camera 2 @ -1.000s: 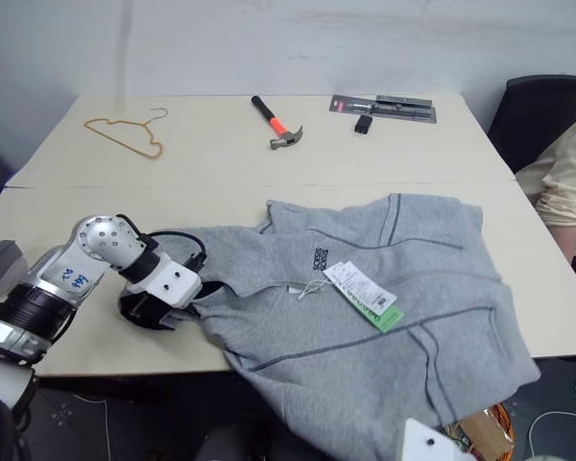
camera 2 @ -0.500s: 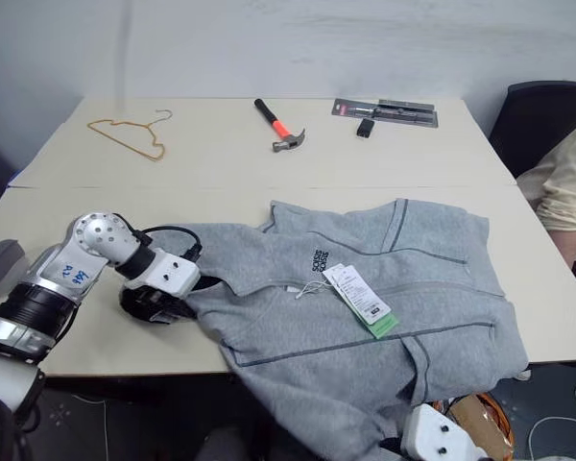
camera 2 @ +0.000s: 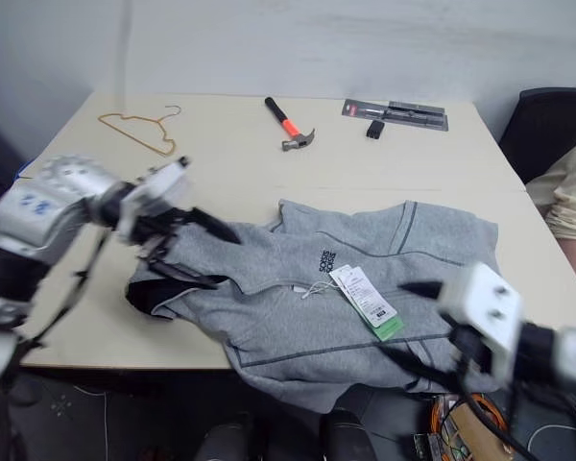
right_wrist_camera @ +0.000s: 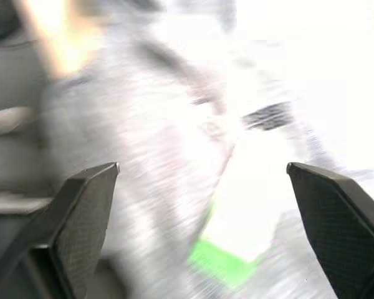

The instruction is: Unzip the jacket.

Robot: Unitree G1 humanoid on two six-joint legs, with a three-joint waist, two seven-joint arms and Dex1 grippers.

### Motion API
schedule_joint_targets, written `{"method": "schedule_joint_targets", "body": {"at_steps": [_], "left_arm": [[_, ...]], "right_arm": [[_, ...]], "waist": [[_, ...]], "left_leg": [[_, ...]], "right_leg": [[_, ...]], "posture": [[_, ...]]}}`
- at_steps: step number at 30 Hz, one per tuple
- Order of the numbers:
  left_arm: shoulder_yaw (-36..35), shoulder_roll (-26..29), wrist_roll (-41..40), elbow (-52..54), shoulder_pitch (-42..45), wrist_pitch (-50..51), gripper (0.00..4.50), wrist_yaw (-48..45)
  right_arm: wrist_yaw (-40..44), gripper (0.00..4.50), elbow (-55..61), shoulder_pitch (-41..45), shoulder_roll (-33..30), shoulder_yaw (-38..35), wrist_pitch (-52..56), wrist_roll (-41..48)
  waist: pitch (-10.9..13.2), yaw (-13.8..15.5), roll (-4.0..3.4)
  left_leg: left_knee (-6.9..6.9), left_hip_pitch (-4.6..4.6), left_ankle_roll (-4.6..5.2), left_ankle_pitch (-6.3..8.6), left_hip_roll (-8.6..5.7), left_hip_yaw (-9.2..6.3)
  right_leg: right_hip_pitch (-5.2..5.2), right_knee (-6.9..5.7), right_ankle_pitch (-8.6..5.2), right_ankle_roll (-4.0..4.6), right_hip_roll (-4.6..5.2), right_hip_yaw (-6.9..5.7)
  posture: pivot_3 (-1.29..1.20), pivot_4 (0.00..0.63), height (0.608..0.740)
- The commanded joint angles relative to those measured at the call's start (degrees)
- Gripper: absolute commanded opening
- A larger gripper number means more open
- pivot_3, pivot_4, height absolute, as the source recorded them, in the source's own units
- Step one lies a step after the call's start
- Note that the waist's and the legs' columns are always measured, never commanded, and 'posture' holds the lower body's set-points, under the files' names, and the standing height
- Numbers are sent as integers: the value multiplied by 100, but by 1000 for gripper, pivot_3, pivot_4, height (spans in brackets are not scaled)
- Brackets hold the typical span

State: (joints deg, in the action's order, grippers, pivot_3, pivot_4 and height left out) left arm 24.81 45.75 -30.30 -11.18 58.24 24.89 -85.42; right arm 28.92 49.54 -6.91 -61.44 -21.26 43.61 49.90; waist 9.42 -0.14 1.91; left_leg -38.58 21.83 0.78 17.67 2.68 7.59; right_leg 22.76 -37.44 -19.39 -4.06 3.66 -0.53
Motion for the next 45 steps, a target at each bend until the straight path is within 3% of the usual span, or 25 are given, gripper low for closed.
{"method": "schedule_joint_targets", "body": {"at_steps": [1, 6, 10, 16, 20, 23, 35, 39, 45], "left_arm": [[144, -503, 823, -404, 63, -473, 4450, 272], [181, -1280, 1433, -956, 158, -884, 4450, 258], [213, -1674, 1838, -1239, 157, -1127, 4450, 304], [155, -2002, 2331, -1641, 94, -1617, 4450, 442], [63, -2211, 2493, -1872, 23, -1845, 4450, 622], [-23, -2388, 2579, -2037, -48, -1982, 4500, 833], [-55, -2604, 2896, -2286, -379, -2303, 4500, 1006], [64, -2669, 3171, -2563, -520, -2629, 4500, 1216], [44, -2879, 3453, -3226, -601, -2931, 4500, 1576]], "right_arm": [[-1098, 4497, -161, 1092, 767, 1677, 639, -584], [-1949, 4497, -454, 1927, 1516, 3404, 1070, -2050], [-2126, 4497, -668, 2125, 1476, 4257, 1067, -3114], [-2322, 4497, -1072, 2004, 996, 4822, 839, -4763], [-2228, 4497, -1033, 1653, 927, 4435, 638, -5140], [-2154, 3925, -986, 1480, 1009, 4254, 458, -5367], [-1790, 12, -1093, 1386, 1538, 4224, 226, -6059], [-1798, 12, -1143, 1401, 2004, 3908, 302, -6048], [-1720, 12, -1021, 1320, 2412, 2844, 503, -5981]], "waist": [[-2, -38, -4], [6, -51, -17], [8, -14, -20], [7, 11, -20], [6, 36, -18], [6, 44, -18], [6, -1, -19], [5, 4, -20], [1, 30, -25]], "left_leg": [[-1, 14, -2, -1, 0, -3], [-52, 161, -24, -6, 4, -39], [-62, 156, -23, -15, -1, -37], [-63, 145, -8, -28, -15, -37], [-62, 148, -7, -27, -19, -45], [-63, 147, -5, -28, -20, -46], [-60, 145, -8, -31, -15, -48], [-61, 145, -8, -30, -17, -47], [-61, 138, -8, -30, -21, -48]], "right_leg": [[16, -6, -2, 2, -6, 1], [179, -67, -2, 2, -31, 11], [176, -85, -2, 2, -25, 11], [163, -91, 7, -9, -19, 15], [157, -81, 8, -11, -14, 7], [152, -78, 11, -17, -11, 4], [155, -83, 12, -17, -18, 3], [154, -84, 12, -17, -16, 3], [146, -85, 12, -18, -13, 1]], "posture": [[0, 150, 740], [0, 150, 740], [0, 150, 740], [0, 150, 740], [0, 150, 740], [0, 150, 740], [0, 150, 740], [0, 150, 740], [0, 150, 740]]}}
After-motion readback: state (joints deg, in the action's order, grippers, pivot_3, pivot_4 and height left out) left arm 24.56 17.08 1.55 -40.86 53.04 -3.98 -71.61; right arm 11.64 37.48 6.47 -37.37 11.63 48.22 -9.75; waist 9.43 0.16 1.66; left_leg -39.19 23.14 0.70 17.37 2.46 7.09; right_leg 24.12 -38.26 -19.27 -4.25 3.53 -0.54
